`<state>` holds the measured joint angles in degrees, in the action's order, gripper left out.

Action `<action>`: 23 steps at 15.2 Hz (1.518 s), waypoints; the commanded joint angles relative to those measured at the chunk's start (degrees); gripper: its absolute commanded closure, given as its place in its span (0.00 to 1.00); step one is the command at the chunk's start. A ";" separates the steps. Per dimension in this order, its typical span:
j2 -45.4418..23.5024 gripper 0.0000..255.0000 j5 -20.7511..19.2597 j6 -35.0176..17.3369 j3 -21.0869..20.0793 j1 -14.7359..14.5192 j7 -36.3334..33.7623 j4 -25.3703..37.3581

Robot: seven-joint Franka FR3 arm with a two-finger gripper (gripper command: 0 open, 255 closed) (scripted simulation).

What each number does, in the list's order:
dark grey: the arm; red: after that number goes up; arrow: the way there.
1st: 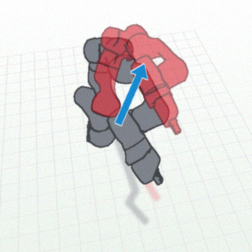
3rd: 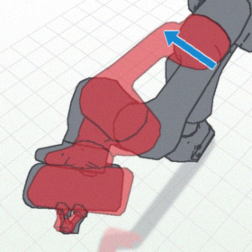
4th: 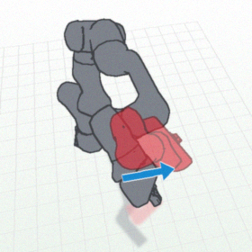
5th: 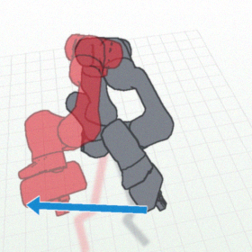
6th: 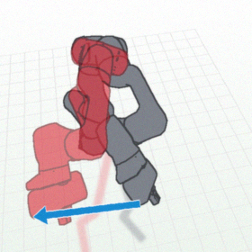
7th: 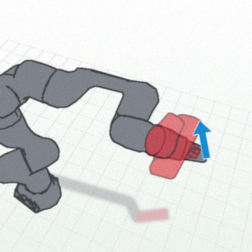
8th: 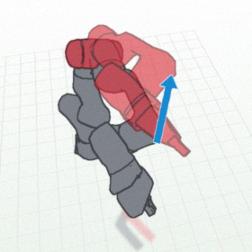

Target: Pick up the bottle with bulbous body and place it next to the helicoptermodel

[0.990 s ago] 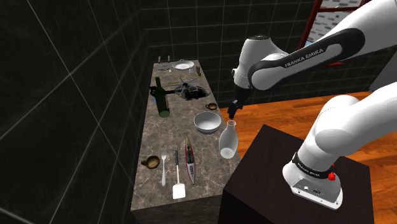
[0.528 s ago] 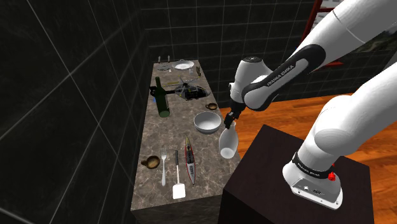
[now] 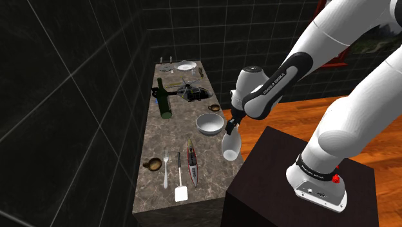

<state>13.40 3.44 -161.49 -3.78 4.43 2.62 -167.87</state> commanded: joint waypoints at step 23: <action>8.37 1.00 -0.06 9.46 0.16 -0.04 -0.06 1.12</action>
<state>20.87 3.40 -153.13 -3.64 4.39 2.57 -166.94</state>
